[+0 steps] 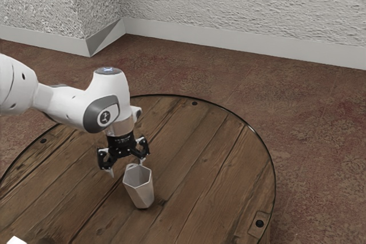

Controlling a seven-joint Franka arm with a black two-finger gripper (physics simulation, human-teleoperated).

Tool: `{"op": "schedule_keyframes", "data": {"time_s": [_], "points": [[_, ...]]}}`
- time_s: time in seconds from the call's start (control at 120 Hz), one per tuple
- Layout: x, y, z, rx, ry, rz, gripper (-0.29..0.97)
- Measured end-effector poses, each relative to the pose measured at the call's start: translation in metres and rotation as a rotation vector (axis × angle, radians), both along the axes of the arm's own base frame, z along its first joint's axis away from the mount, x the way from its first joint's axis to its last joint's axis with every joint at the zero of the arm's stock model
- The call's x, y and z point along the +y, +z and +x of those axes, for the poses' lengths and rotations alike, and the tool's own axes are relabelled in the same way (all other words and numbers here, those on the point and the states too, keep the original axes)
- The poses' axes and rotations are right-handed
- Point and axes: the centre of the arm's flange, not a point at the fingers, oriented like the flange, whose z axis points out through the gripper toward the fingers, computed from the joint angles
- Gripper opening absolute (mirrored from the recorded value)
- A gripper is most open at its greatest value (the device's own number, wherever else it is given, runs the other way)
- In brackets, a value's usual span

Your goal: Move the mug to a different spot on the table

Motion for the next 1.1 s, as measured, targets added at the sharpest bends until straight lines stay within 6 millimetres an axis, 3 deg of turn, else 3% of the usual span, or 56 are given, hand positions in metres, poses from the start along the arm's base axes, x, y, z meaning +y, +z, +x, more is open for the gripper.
{"op": "schedule_keyframes", "data": {"time_s": [0.3, 0.7, 0.8, 1.1], "points": [[-0.006, -0.013, 0.000, 0.009, 0.013, -0.016, 0.56], [-0.006, -0.016, -0.002, 0.006, 0.017, -0.021, 0.21], [-0.006, -0.017, -0.002, 0.008, 0.027, -0.028, 0.18], [-0.011, 0.000, 0.004, -0.004, 0.139, -0.145, 0.08]]}}
